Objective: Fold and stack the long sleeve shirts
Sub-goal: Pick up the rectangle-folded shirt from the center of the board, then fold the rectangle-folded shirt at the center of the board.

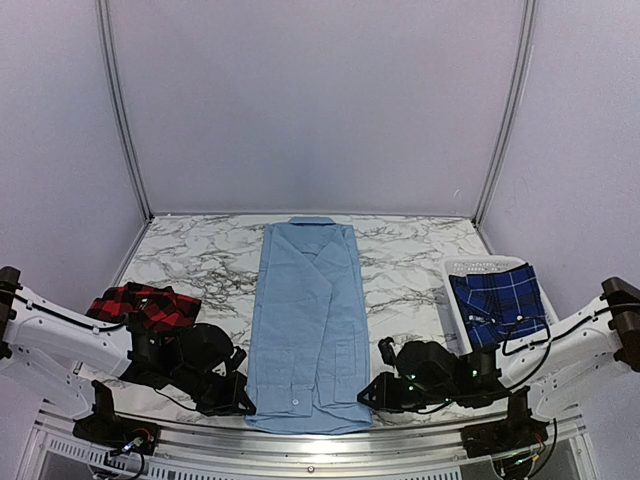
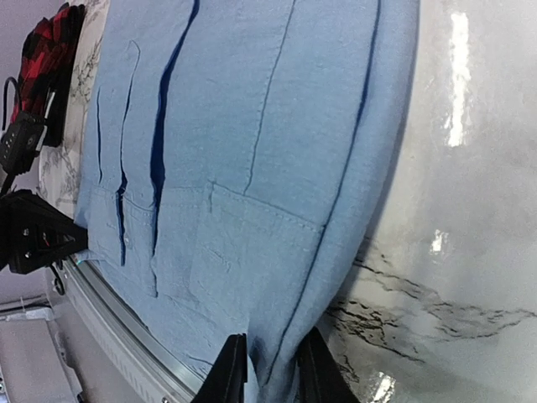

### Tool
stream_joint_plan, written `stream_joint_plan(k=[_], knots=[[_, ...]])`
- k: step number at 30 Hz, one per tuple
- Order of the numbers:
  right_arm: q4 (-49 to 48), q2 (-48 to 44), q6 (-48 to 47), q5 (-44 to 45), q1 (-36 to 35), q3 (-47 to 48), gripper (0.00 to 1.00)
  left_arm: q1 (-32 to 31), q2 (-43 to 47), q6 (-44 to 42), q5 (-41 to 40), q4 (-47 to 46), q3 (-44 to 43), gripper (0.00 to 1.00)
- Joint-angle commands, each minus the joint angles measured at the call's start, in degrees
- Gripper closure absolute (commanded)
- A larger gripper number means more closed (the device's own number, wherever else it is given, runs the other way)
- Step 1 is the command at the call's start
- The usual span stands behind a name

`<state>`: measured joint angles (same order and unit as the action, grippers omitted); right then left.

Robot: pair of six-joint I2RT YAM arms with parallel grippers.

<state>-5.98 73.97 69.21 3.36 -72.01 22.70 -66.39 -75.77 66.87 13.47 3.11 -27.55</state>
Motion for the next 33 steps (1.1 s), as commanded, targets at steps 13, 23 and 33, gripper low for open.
stream_joint_plan(k=[13, 23, 33], knots=[[3.2, -4.1, -8.2, -4.4, 10.3, 9.1, 1.0, 6.0, 3.2, -8.9, -2.1, 8.2, -13.3, 1.0], [-3.0, 9.1, -22.0, -15.2, 28.9, 19.1, 1.0, 21.5, -10.6, -19.9, 0.5, 7.9, -25.3, 1.0], [-6.7, 24.9, -27.8, -20.5, 37.3, 29.5, 1.0, 27.7, -25.9, -23.5, -1.3, 6.4, -36.9, 1.0]])
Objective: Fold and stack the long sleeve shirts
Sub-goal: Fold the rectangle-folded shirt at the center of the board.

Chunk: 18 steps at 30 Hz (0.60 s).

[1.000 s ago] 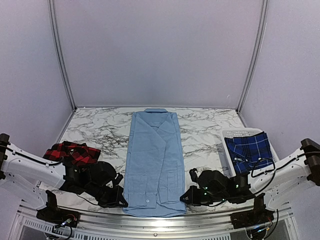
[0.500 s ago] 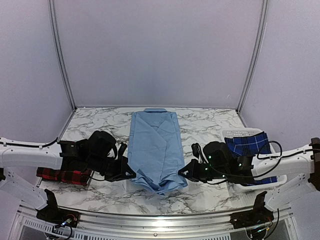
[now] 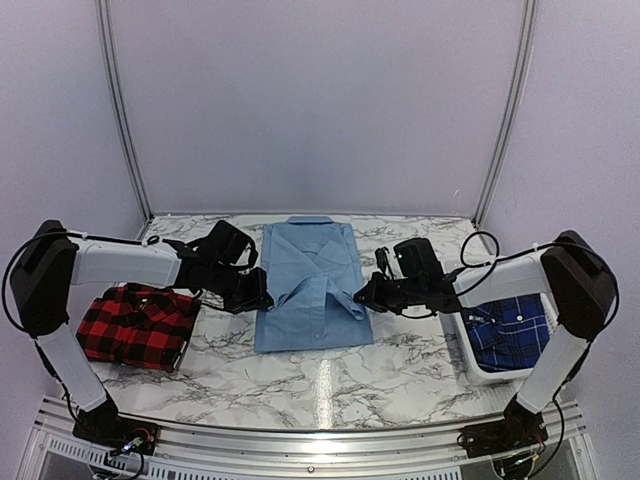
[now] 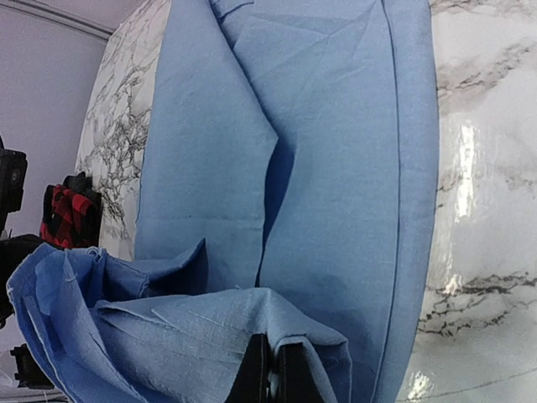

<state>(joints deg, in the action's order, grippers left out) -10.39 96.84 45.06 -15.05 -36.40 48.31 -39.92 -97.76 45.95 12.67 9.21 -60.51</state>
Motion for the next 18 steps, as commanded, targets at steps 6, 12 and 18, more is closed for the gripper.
stream_joint_plan(k=[6, 12, 18], knots=[[-1.7, 3.6, -5.1, -1.0, 2.9, 5.2, 1.0, 2.4, -6.0, -2.4, -3.4, -0.2, -7.1, 1.0], [-2.3, 5.4, -5.0, -1.2, 3.2, 5.7, 1.0, 3.6, -5.6, -2.7, -5.2, -1.0, -7.3, 1.0], [-2.6, 5.2, -4.5, -0.1, 3.7, 6.0, 1.0, 4.1, -7.7, -3.4, -3.7, -1.5, -8.4, 1.0]])
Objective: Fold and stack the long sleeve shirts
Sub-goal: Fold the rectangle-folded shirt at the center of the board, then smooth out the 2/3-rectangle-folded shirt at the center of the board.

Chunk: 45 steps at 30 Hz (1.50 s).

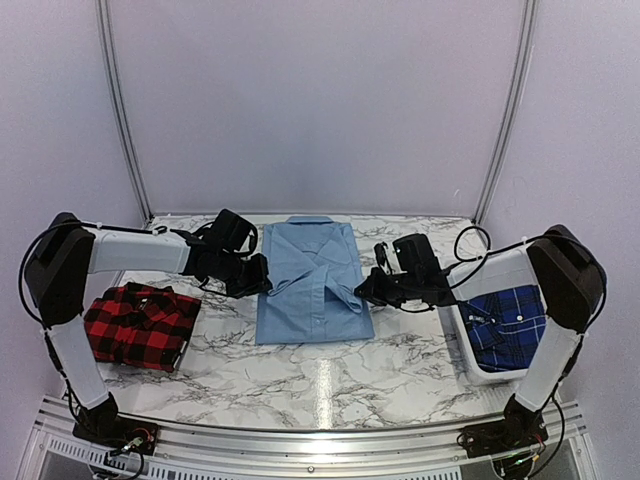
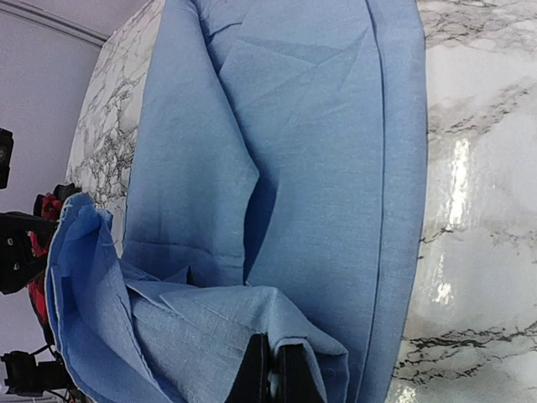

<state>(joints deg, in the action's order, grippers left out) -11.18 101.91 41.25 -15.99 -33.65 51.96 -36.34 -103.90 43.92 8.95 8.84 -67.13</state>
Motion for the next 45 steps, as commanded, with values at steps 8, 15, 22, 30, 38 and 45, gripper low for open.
stream_joint_plan(k=[8, 15, 22, 30, 38, 45], knots=[[-2.7, 0.1, -0.8, 1.0, 1.5, 1.8, 1.0, 1.0, -2.0, -1.1, -0.4, -2.4, -1.8, 1.0], [-2.5, -0.2, -2.0, 0.6, 2.0, 2.4, 0.95, 1.8, -2.8, -1.7, -0.3, -2.9, -2.3, 0.82], [4.1, -5.8, -7.2, 5.9, 2.0, 4.2, 0.39, 3.4, 2.6, -5.3, -2.6, -3.0, -2.2, 0.19], [9.7, -11.2, -11.9, 11.3, 0.0, 6.0, 0.36, 3.6, 6.7, -5.7, 0.2, -3.1, 1.1, 0.22], [13.6, -6.0, -14.8, 10.8, -7.7, 10.9, 0.76, 3.3, 5.1, -5.3, 2.2, -3.4, 1.1, 0.43], [14.1, -1.4, -14.5, 8.5, -9.1, 12.1, 0.95, 3.3, 4.5, -4.8, 2.7, -3.4, 2.0, 0.48]])
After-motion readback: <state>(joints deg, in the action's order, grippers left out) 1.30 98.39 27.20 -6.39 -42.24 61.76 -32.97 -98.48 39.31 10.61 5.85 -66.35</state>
